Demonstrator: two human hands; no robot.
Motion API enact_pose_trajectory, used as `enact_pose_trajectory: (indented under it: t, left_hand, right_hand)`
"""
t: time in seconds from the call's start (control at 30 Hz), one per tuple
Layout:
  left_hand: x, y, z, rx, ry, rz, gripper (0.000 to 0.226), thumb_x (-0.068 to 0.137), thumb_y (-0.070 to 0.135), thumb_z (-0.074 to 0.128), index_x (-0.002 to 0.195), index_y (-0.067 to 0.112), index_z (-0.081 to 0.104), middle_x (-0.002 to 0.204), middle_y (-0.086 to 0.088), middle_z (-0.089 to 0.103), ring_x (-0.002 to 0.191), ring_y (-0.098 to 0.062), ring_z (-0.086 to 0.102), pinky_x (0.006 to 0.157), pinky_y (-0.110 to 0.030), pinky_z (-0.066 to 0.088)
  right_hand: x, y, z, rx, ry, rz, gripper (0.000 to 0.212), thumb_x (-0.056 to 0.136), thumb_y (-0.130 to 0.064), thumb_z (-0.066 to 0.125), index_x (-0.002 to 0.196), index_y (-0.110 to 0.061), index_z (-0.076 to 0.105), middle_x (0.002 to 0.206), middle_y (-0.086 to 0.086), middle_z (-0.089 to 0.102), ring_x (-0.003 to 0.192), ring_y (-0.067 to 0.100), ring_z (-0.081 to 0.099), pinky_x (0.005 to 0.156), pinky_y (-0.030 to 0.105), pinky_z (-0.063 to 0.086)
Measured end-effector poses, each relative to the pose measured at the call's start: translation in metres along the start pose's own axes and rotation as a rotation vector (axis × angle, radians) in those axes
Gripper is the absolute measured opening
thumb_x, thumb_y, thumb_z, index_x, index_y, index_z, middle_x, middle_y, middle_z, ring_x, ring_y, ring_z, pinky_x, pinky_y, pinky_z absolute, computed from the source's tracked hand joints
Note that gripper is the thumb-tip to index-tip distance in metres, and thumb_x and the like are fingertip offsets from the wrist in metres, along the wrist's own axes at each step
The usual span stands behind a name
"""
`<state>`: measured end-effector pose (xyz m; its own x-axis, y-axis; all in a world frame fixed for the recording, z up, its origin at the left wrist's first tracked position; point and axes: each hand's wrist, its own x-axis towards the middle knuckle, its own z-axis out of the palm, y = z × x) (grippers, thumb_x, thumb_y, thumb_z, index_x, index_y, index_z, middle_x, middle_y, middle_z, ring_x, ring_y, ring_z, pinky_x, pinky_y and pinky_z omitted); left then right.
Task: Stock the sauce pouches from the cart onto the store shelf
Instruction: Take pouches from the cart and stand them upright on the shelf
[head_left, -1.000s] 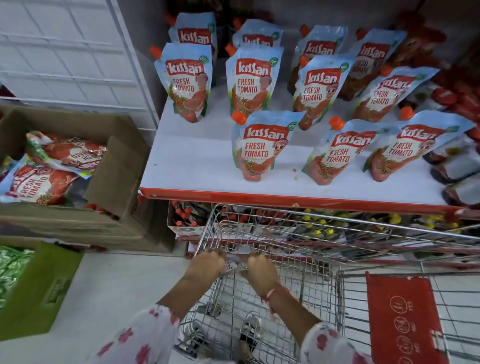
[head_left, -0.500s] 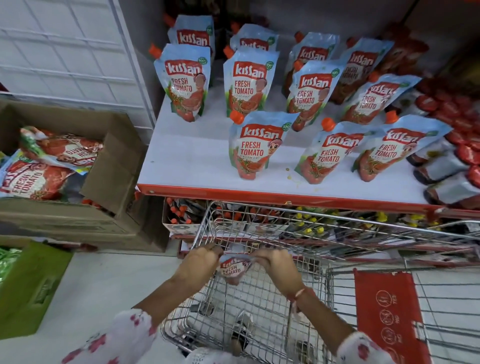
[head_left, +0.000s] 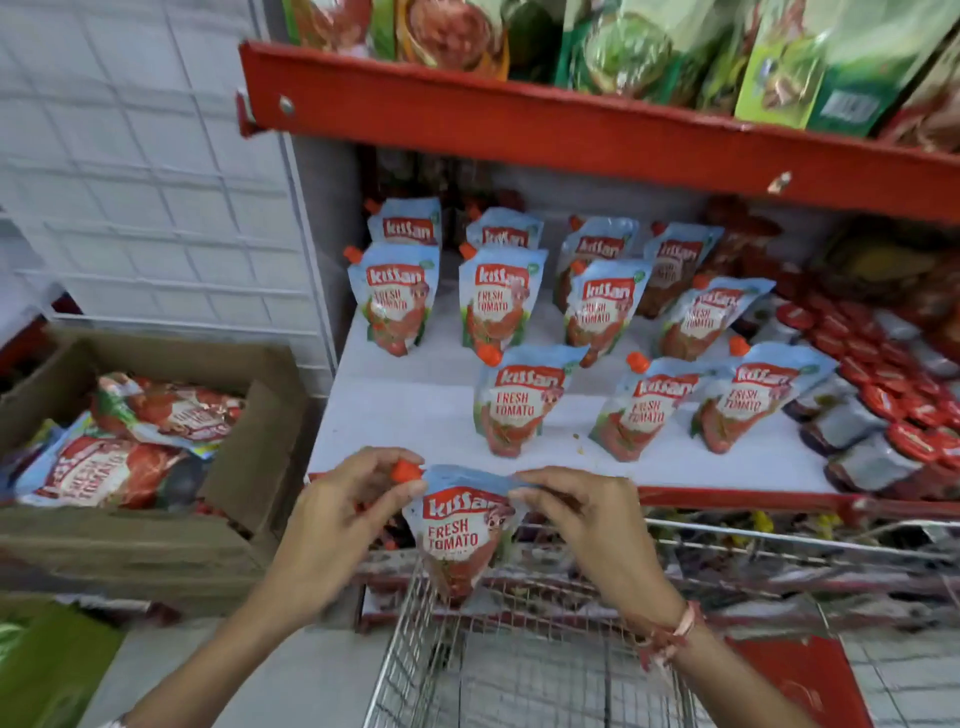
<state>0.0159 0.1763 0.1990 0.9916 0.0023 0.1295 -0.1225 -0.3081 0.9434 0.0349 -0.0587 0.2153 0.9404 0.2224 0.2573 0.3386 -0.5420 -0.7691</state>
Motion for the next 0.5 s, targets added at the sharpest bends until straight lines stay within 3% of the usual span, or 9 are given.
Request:
enact_pose_trajectory:
  t: [0.13, 0.23, 0.3, 0.37, 0.43, 0.5]
  left_hand:
    - [0.030, 0.028, -0.031, -0.082, 0.102, 0.063, 0.016, 0.074, 0.030, 0.067, 0.090, 0.030, 0.066, 0.093, 0.002, 0.074, 0.090, -0.014, 0.070, 0.079, -0.032, 0.055]
    - [0.054, 0.036, -0.054, -0.086, 0.159, 0.109, 0.018, 0.075, 0.029, 0.066, 0.093, 0.027, 0.067, 0.092, 0.004, 0.074, 0.089, -0.010, 0.069, 0.078, -0.025, 0.057]
    - [0.073, 0.033, -0.066, -0.036, 0.180, 0.109, 0.017, 0.077, 0.027, 0.067, 0.094, 0.026, 0.066, 0.089, 0.008, 0.074, 0.088, -0.007, 0.069, 0.077, -0.021, 0.057]
    - [0.090, 0.023, -0.074, 0.036, 0.182, 0.085, 0.016, 0.080, 0.020, 0.068, 0.096, 0.021, 0.065, 0.087, 0.004, 0.074, 0.089, -0.011, 0.068, 0.078, -0.027, 0.057]
    - [0.105, 0.011, -0.078, 0.108, 0.182, 0.064, 0.014, 0.082, 0.014, 0.067, 0.095, 0.016, 0.065, 0.091, -0.005, 0.073, 0.089, -0.018, 0.068, 0.080, -0.033, 0.057]
    - [0.114, 0.001, -0.079, 0.173, 0.182, 0.058, 0.013, 0.082, 0.010, 0.067, 0.095, 0.010, 0.064, 0.090, -0.010, 0.072, 0.088, -0.020, 0.068, 0.074, -0.022, 0.057]
  right_hand:
    - [0.042, -0.038, 0.002, 0.027, 0.111, -0.082, 0.012, 0.080, -0.017, 0.071, 0.091, -0.018, 0.074, 0.082, -0.006, 0.075, 0.075, 0.004, 0.068, 0.063, 0.016, 0.053]
    - [0.073, -0.055, 0.012, -0.040, 0.190, -0.162, 0.010, 0.080, -0.018, 0.071, 0.089, -0.017, 0.075, 0.074, 0.004, 0.077, 0.062, 0.017, 0.068, 0.059, 0.034, 0.055]
    - [0.095, -0.058, 0.023, -0.110, 0.224, -0.180, 0.010, 0.080, -0.019, 0.072, 0.090, -0.016, 0.075, 0.070, 0.007, 0.076, 0.056, 0.018, 0.066, 0.056, 0.030, 0.055]
    - [0.114, -0.057, 0.036, -0.182, 0.230, -0.185, 0.011, 0.079, -0.017, 0.074, 0.089, -0.013, 0.075, 0.073, 0.008, 0.077, 0.059, 0.016, 0.067, 0.059, 0.015, 0.052]
    - [0.129, -0.053, 0.049, -0.232, 0.198, -0.184, 0.010, 0.078, -0.013, 0.074, 0.087, -0.010, 0.075, 0.077, 0.008, 0.077, 0.065, 0.018, 0.068, 0.066, 0.023, 0.055]
    - [0.138, -0.049, 0.060, -0.268, 0.158, -0.176, 0.008, 0.078, -0.011, 0.073, 0.085, -0.009, 0.075, 0.079, 0.010, 0.077, 0.067, 0.022, 0.068, 0.067, 0.032, 0.056]
